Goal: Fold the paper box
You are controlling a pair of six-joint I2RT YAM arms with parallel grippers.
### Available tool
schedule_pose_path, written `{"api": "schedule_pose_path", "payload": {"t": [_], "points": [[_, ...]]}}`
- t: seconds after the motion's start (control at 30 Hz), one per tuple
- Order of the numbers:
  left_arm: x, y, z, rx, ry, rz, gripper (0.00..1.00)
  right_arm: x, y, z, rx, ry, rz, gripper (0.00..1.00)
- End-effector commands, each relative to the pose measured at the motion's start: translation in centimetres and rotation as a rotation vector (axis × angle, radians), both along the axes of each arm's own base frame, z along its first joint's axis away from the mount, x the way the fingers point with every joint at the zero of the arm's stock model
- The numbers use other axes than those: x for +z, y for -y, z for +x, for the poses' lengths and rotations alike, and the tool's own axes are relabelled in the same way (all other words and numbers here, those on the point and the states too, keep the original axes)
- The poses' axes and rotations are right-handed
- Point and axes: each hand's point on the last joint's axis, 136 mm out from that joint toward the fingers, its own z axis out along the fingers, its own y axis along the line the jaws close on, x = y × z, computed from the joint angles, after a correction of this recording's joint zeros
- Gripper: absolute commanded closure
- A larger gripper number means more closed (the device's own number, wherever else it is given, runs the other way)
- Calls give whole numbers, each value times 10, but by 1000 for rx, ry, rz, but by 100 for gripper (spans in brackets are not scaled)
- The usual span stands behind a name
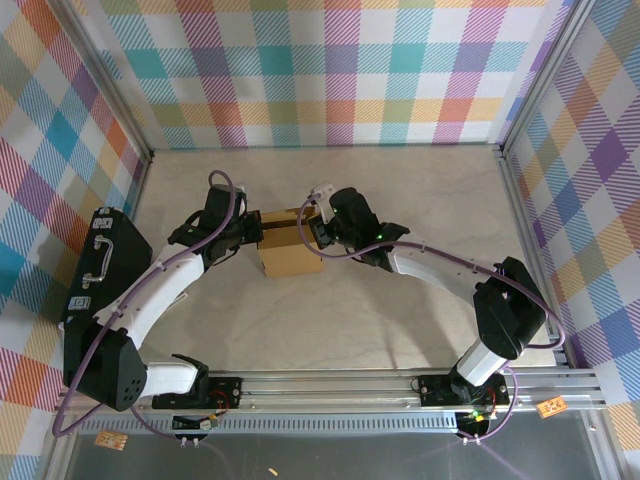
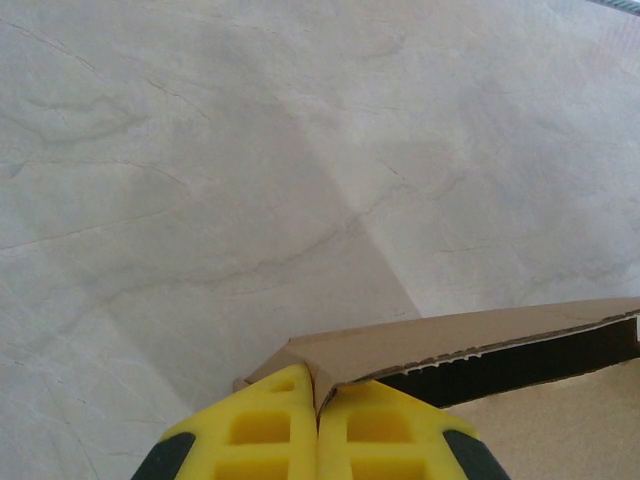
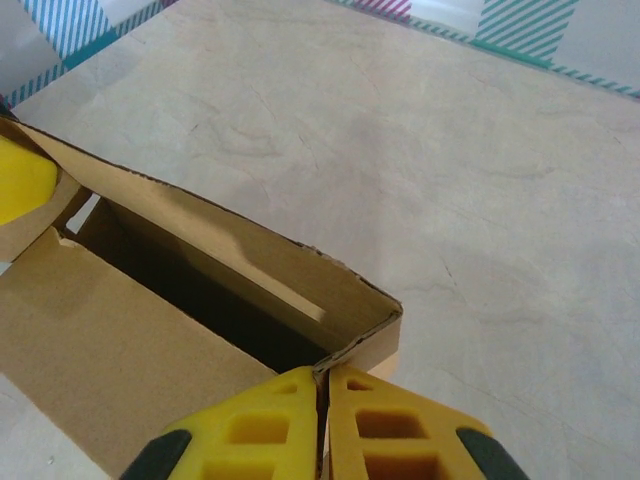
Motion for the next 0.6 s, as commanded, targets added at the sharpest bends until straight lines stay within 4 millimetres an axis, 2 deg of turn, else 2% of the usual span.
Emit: {"api": "schedule_pose_path", "payload": {"t": [0.0,0.37,0.57], "points": [[-11,37,-23,-149,-65,-82,100,-4,-33,-35,160,-80,17,91],[-14,35,-27,-143,-62,-63,100,-15,-22,-36,148,-86,-46,96],[-15,36,-28,-147,-61,-56,100,-13,-15,-34,143,-72,-56,97]]}}
